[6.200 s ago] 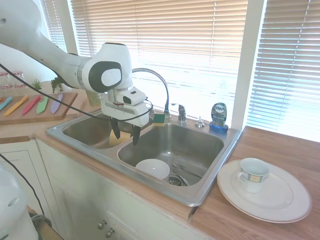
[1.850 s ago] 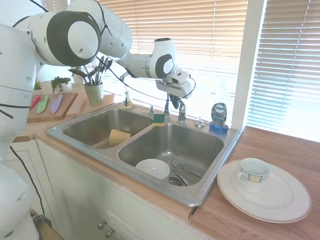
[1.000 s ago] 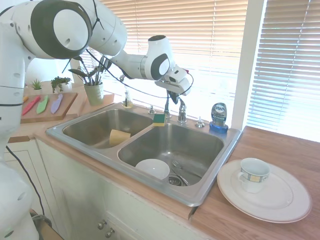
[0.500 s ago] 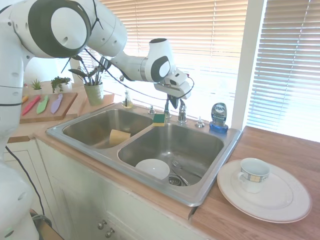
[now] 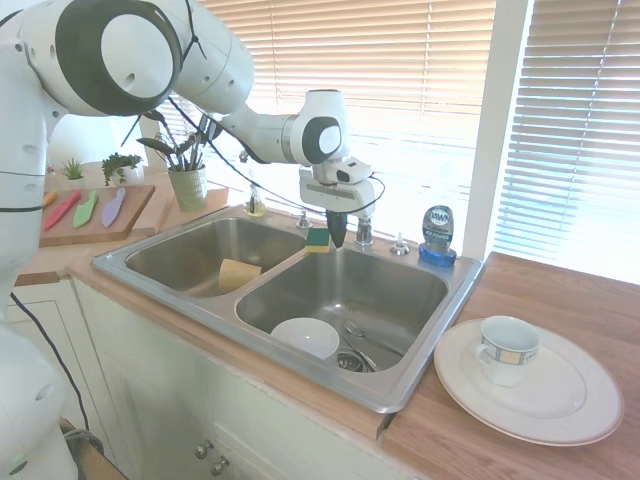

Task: Turn on the faucet

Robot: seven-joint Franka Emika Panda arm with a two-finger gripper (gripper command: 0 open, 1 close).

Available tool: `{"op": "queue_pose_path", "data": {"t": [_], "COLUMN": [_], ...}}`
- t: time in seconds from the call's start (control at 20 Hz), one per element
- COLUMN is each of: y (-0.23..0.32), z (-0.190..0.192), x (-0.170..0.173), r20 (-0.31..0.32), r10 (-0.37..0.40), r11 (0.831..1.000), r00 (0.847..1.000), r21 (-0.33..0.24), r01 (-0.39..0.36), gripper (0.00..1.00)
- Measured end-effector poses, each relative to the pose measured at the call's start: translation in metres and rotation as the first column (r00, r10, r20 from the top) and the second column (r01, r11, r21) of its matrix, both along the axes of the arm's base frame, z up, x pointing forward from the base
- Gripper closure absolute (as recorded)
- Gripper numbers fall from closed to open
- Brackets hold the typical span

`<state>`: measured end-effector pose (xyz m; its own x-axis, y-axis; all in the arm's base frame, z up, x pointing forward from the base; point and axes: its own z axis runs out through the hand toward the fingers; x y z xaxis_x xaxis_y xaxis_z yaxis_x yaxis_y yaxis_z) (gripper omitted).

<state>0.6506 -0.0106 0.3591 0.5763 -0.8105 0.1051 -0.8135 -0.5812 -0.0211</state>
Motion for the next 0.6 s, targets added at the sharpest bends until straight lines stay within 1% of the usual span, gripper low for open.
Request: {"op": "queue_pose_path", "data": {"t": [0.15, 0.25, 0.5, 0.6], "y": [-0.001, -0.002, -0.008, -0.009], "z": [-0.008, -0.006, 0.006, 0.012], "x": [-0.022, -0.041, -0.096, -0.120], "r20": [-0.034, -0.045, -0.039, -0.033], "r10": [0.011, 0.015, 0.015, 0.026], "r11": [1.000, 1.000, 1.000, 1.000], "r00": [0.999, 0.999, 0.999, 0.999], "r21": [-0.002, -0.005, -0.001, 0.004], "r01": [-0.011, -0.016, -0.015, -0.026], "gripper": [1.00, 1.00, 1.00, 1.00]}}
